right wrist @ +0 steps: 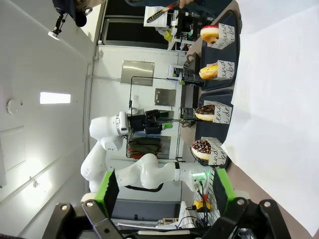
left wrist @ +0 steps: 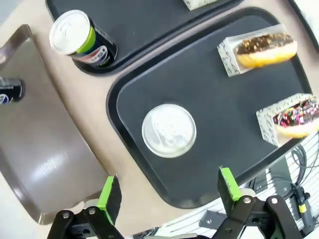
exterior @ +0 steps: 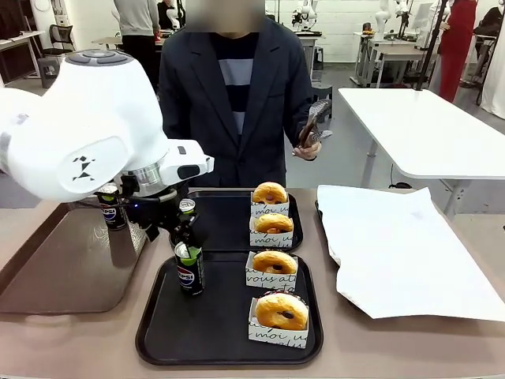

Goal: Set up donuts and drinks on trays.
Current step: Pick up one Pepsi coke from the Handle tray and place it on the Flat Tray without a Pepsi coke.

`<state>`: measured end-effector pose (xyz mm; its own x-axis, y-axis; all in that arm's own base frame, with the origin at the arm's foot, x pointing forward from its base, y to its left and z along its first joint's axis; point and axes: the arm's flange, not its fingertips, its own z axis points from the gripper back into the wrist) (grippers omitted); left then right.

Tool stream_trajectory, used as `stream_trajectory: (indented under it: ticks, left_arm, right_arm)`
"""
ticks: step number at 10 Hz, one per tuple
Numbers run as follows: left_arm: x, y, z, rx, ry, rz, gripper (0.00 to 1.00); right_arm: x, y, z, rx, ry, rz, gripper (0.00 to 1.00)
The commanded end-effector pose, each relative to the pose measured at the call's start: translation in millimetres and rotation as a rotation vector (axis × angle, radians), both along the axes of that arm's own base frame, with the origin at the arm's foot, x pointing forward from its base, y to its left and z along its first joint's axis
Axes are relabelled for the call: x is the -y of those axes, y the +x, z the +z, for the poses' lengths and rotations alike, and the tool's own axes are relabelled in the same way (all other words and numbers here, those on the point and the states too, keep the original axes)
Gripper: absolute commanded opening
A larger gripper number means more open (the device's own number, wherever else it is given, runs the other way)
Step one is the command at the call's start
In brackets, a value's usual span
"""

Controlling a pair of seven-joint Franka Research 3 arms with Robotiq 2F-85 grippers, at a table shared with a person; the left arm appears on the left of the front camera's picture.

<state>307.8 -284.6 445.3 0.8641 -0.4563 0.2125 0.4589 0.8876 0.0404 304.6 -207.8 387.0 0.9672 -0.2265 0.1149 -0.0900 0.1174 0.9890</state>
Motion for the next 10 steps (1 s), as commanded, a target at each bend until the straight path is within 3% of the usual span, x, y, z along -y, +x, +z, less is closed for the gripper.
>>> stream_trajectory:
  ticks: [1,2,7,8,10]
  left_arm:
    - [0,-19,1,0.001,-0.005,0.026,1.00]
    - [0,0,0,0.000,0.000,0.000,1.00]
    - [-1,-5,-1,-0.005,0.009,0.004,1.00]
    - [-30,14,20,-0.063,-0.119,0.052,1.00]
    - [-106,23,52,-0.099,-0.309,0.123,1.00]
  right_arm:
    - [0,0,0,0.018,0.009,-0.001,1.00]
    - [0,0,0,0.018,0.009,-0.001,1.00]
    - [0,0,0,0.018,0.009,-0.001,1.00]
    - [0,0,0,0.018,0.009,-0.001,1.00]
    - [0,0,0,0.018,0.009,-0.001,1.00]
